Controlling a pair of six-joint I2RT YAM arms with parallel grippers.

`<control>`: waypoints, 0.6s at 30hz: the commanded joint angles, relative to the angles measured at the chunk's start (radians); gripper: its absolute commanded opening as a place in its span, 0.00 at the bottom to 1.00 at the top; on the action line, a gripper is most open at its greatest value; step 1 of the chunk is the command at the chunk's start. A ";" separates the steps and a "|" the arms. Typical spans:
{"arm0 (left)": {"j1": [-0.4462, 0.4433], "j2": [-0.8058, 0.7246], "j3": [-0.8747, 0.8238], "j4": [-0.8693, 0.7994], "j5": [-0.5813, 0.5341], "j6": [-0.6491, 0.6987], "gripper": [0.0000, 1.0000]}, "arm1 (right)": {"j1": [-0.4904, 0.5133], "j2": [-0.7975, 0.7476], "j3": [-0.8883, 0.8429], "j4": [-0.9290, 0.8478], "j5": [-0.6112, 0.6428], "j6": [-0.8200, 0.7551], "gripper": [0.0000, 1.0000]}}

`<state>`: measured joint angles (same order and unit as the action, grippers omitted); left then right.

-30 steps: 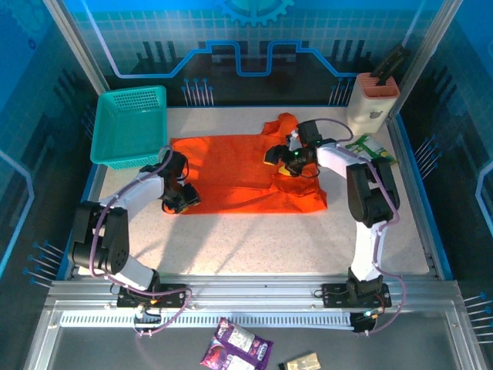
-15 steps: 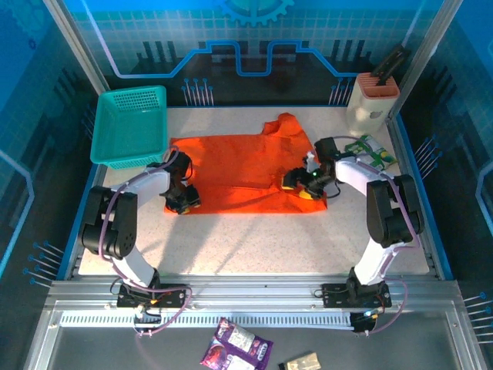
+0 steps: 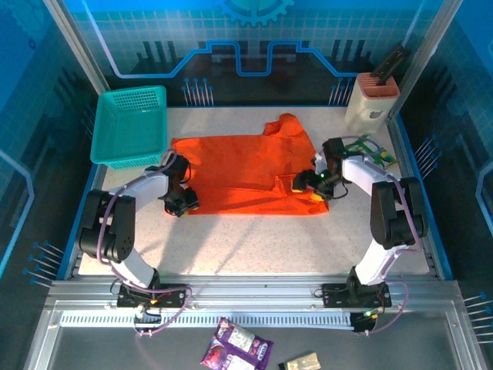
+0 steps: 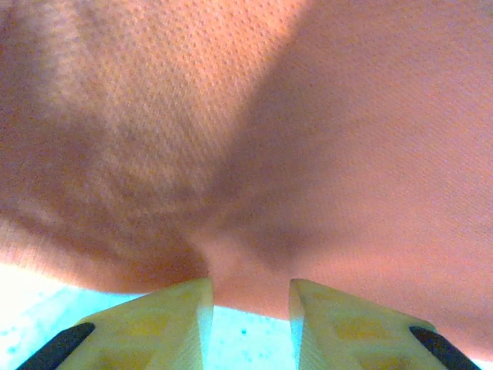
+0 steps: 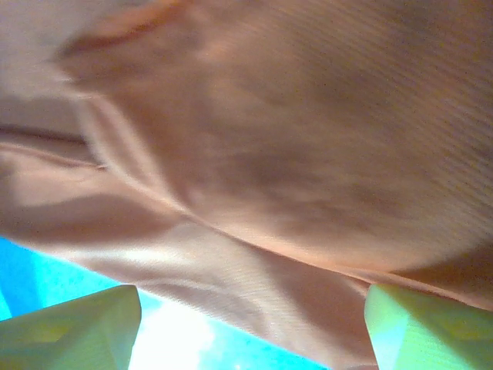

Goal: Fold the inside-out t-shirt

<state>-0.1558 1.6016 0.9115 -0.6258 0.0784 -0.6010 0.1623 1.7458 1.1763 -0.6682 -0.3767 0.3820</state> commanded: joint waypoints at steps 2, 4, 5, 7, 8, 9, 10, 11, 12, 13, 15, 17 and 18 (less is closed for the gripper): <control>-0.061 -0.147 -0.048 -0.005 0.059 -0.115 0.32 | 0.043 0.065 0.270 -0.116 -0.079 -0.220 0.78; -0.099 -0.200 -0.087 -0.003 0.060 -0.184 0.33 | 0.041 0.130 0.393 -0.170 -0.054 -0.265 0.78; -0.113 -0.231 -0.110 0.005 0.062 -0.221 0.33 | 0.037 0.159 0.457 -0.204 -0.017 -0.277 0.78; -0.123 -0.277 -0.142 0.023 0.060 -0.268 0.33 | 0.025 0.183 0.523 -0.250 0.053 -0.277 0.78; -0.123 -0.292 -0.147 0.030 0.055 -0.275 0.33 | 0.016 0.180 0.532 -0.267 0.077 -0.275 0.78; -0.123 -0.297 -0.137 0.029 0.034 -0.270 0.33 | 0.010 0.169 0.529 -0.284 0.101 -0.275 0.78; -0.119 -0.291 -0.124 0.025 0.015 -0.260 0.34 | 0.008 0.153 0.514 -0.296 0.130 -0.276 0.78; -0.111 -0.276 -0.101 0.025 0.001 -0.245 0.34 | 0.006 0.131 0.486 -0.308 0.158 -0.273 0.78; -0.099 -0.253 -0.071 0.025 0.000 -0.230 0.34 | 0.006 0.102 0.449 -0.319 0.183 -0.265 0.78; -0.088 -0.228 -0.046 0.027 0.002 -0.216 0.34 | 0.005 0.075 0.410 -0.323 0.200 -0.254 0.78; -0.066 -0.164 0.036 0.022 -0.003 -0.176 0.34 | 0.006 -0.007 0.301 -0.324 0.233 -0.223 0.78; -0.044 -0.105 0.107 0.026 -0.008 -0.138 0.34 | 0.010 -0.085 0.194 -0.322 0.245 -0.189 0.77; -0.030 -0.072 0.141 0.031 0.000 -0.118 0.34 | 0.017 -0.126 0.141 -0.323 0.241 -0.164 0.77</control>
<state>-0.2169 1.4700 0.9588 -0.6037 0.0917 -0.7841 0.1738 1.7393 1.4117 -0.9173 -0.1829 0.1669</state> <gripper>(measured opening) 0.339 0.770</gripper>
